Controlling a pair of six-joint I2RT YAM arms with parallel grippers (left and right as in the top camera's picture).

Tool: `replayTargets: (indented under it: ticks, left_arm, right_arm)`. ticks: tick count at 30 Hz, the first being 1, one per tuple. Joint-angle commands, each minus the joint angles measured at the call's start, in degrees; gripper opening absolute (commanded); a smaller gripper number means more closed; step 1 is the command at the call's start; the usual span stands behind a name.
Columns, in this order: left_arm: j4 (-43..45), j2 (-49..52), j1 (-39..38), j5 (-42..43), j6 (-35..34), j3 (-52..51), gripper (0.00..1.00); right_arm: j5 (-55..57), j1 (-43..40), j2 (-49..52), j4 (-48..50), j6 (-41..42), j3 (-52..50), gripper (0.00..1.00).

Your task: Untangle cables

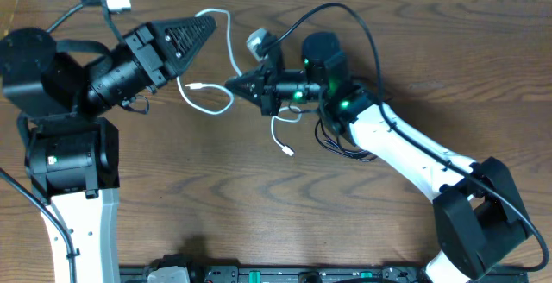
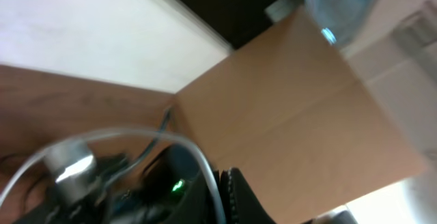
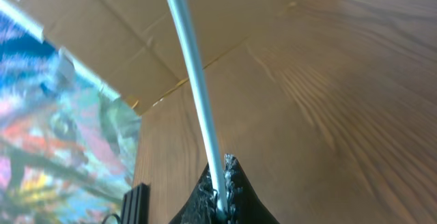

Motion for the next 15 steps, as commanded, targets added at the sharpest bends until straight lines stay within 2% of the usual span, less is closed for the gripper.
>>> replayTargets:
  ticks: [1,4,8,11,15]
  left_arm:
    - [-6.1,0.2,-0.1,-4.9,12.7,0.4,0.14]
    - [-15.3,1.6,-0.1,-14.4,20.5,0.4,0.27]
    - [-22.5,3.8,-0.1,-26.5,24.0,0.4,0.36]
    - [-24.6,5.6,-0.1,-30.3,24.0,0.4,0.4]
    - [-26.0,7.9,-0.1,-30.8,24.0,0.4,0.52]
  right_arm:
    - [2.1,-1.7,-0.1,-1.0,4.7,0.1,0.01]
    - [2.5,-2.6,-1.0,-4.3,4.6,0.6,0.01]
    - [2.8,-4.7,-1.8,-15.2,2.3,4.4,0.01]
    - [3.7,-6.4,-1.9,-26.2,-0.3,9.6,0.01]
    - [6.6,-7.8,-1.9,-40.5,-5.0,17.9,0.01]
